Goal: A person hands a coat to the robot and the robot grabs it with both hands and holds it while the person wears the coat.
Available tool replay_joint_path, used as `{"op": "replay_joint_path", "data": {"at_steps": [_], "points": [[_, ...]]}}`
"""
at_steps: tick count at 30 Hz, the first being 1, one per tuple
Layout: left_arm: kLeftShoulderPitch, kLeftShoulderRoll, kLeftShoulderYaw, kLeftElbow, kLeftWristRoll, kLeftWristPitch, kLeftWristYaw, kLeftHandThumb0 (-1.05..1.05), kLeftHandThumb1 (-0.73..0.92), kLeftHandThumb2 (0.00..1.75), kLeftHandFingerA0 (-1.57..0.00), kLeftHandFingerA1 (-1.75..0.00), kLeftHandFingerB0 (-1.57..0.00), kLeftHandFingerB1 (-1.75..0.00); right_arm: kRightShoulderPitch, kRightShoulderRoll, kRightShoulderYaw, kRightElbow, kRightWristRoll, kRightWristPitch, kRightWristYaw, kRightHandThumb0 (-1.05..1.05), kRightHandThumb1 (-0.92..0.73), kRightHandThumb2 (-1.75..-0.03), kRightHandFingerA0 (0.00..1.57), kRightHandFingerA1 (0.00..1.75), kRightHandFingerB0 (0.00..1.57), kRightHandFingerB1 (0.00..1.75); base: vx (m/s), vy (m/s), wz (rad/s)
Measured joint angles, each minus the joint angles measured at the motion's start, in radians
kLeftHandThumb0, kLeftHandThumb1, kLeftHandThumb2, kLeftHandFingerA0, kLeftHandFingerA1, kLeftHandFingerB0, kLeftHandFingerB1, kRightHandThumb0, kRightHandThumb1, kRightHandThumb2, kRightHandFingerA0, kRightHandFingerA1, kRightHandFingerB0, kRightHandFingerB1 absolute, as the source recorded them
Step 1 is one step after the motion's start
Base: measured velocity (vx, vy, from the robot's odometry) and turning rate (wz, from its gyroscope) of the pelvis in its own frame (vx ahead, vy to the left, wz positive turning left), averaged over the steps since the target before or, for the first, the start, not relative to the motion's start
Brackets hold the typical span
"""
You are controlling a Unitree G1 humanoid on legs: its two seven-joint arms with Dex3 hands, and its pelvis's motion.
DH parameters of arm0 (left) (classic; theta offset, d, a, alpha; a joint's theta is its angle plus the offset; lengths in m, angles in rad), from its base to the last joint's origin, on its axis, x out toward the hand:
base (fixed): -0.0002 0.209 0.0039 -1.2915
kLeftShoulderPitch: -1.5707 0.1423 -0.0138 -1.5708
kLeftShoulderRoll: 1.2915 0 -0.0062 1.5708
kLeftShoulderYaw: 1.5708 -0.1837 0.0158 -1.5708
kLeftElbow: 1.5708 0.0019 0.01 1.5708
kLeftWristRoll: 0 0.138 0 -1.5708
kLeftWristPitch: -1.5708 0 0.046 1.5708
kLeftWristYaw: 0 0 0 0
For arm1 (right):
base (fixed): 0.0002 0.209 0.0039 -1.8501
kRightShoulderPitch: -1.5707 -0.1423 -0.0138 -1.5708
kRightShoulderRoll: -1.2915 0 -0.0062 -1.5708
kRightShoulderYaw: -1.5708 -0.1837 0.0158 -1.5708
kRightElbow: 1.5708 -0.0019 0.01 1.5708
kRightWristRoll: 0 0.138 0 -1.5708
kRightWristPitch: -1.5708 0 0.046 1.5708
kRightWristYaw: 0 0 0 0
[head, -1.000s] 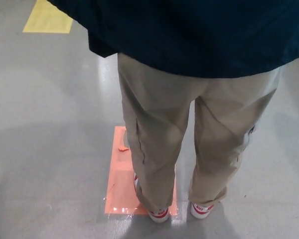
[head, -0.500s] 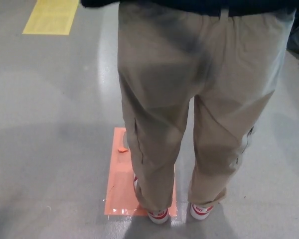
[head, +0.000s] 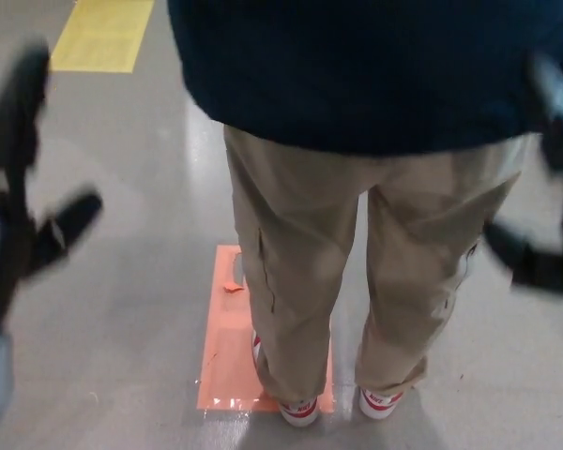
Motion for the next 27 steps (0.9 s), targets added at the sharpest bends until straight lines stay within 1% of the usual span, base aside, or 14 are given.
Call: {"op": "replay_joint_path", "data": {"at_steps": [1, 3, 4, 8, 9, 11, 14, 21, 22, 23, 24, 25, 26, 27], "points": [[0.012, -0.002, -0.008, 0.020, 0.003, -0.003, 0.008, -0.76, 0.71, 1.03, -0.07, -0.40, -0.06, -0.38, 0.013, 0.007, 0.008, 0.019, -0.006, -0.003, -0.010, -0.71, -0.59, -0.92, 0.00, 0.30, 0.08, 0.26, 0.00, 0.000, 0.00], [0.028, -0.007, -0.035, 0.090, 0.010, -0.015, 0.033, -0.76, 0.71, 1.03, -0.07, -0.40, -0.06, -0.38, 0.033, 0.025, 0.032, 0.093, -0.023, -0.015, -0.044, -0.71, -0.59, -0.92, 0.00, 0.30, 0.08, 0.26, 0.00, 0.000, 0.00], [0.032, -0.010, -0.048, 0.124, 0.015, -0.021, 0.045, -0.34, 0.55, 1.11, 0.00, -0.48, 0.00, -0.47, 0.037, 0.033, 0.044, 0.129, -0.030, -0.022, -0.060, -0.73, -0.61, -0.93, 0.04, 0.27, 0.06, 0.23, 0.00, 0.000, 0.00], [0.030, -0.023, -0.113, 0.277, 0.043, -0.035, 0.102, -0.34, 0.55, 1.11, 0.00, -0.48, 0.00, -0.46, 0.036, 0.040, 0.086, 0.279, -0.061, -0.043, -0.122, -0.77, -0.63, -0.94, 0.06, 0.22, 0.06, 0.19, 0.00, 0.000, 0.00], [0.027, -0.025, -0.134, 0.325, 0.052, -0.037, 0.117, -0.73, 0.92, 0.70, -0.20, -0.29, -0.17, -0.27, 0.035, 0.041, 0.097, 0.316, -0.069, -0.045, -0.139, -0.77, -0.63, -0.93, 0.06, 0.23, 0.07, 0.20, 0.00, 0.000, 0.00], [0.015, -0.026, -0.164, 0.388, 0.065, -0.039, 0.135, -0.72, 0.92, 0.69, -0.20, -0.28, -0.18, -0.27, 0.032, 0.041, 0.109, 0.357, -0.077, -0.046, -0.155, -0.78, -0.63, -0.92, 0.06, 0.21, 0.07, 0.20, 0.00, 0.000, 0.00], [-0.025, -0.031, -0.229, 0.529, 0.080, -0.041, 0.146, -0.72, 0.91, 0.68, -0.28, -0.30, -0.24, -0.29, 0.018, 0.045, 0.135, 0.455, -0.084, -0.045, -0.165, -0.68, -0.60, -0.94, 0.03, 0.31, 0.02, 0.28, 0.00, 0.000, 0.00], [-0.166, -0.061, -0.313, 0.792, 0.079, -0.065, 0.138, -0.70, 0.85, 0.66, -0.39, -0.33, -0.25, -0.29, -0.077, 0.057, 0.186, 0.646, -0.095, -0.027, -0.175, -0.69, -0.60, -0.94, 0.04, 0.37, 0.03, 0.30, 0.00, 0.000, 0.00], [-0.182, -0.067, -0.319, 0.821, 0.077, -0.068, 0.132, -0.72, 0.67, 0.94, -0.34, -0.47, -0.12, -0.39, -0.092, 0.060, 0.193, 0.667, -0.096, -0.021, -0.175, -0.66, -0.56, -0.91, 0.09, 0.43, 0.00, 0.37, 0.00, 0.000, 0.00], [-0.196, -0.073, -0.323, 0.847, 0.074, -0.071, 0.125, -0.72, 0.67, 0.94, -0.34, -0.47, -0.12, -0.39, -0.105, 0.062, 0.200, 0.688, -0.097, -0.015, -0.175, -0.66, -0.56, -0.91, 0.09, 0.43, 0.00, 0.37, 0.00, 0.000, 0.00], [-0.213, -0.082, -0.323, 0.881, 0.068, -0.077, 0.112, -0.67, 0.80, 0.65, -0.47, -0.35, -0.17, -0.27, -0.123, 0.065, 0.210, 0.719, -0.097, -0.008, -0.171, -0.68, -0.58, -0.90, 0.04, 0.40, 0.01, 0.34, 0.00, 0.000, 0.00], [-0.229, -0.092, -0.323, 0.916, 0.061, -0.084, 0.096, -0.65, 0.76, 0.63, -0.46, -0.35, -0.14, -0.26, -0.139, 0.067, 0.220, 0.747, -0.098, 0.000, -0.166, -0.33, -0.53, -1.06, 0.00, 0.47, 0.00, 0.47, 0.00, 0.000, 0.00], [-0.242, -0.100, -0.323, 0.941, 0.055, -0.090, 0.084, -0.69, 0.62, 0.88, -0.38, -0.48, -0.09, -0.38, -0.152, 0.068, 0.227, 0.767, -0.097, 0.006, -0.158, -0.33, -0.54, -1.06, 0.00, 0.46, 0.00, 0.46, 0.00, 0.000, 0.00], [-0.257, -0.108, -0.323, 0.968, 0.045, -0.099, 0.064, -0.69, 0.62, 0.88, -0.38, -0.48, -0.09, -0.38, -0.169, 0.070, 0.231, 0.789, -0.095, 0.016, -0.141, -0.33, -0.54, -1.06, 0.00, 0.46, 0.00, 0.46, 0.00, 0.000, 0.00]]}}
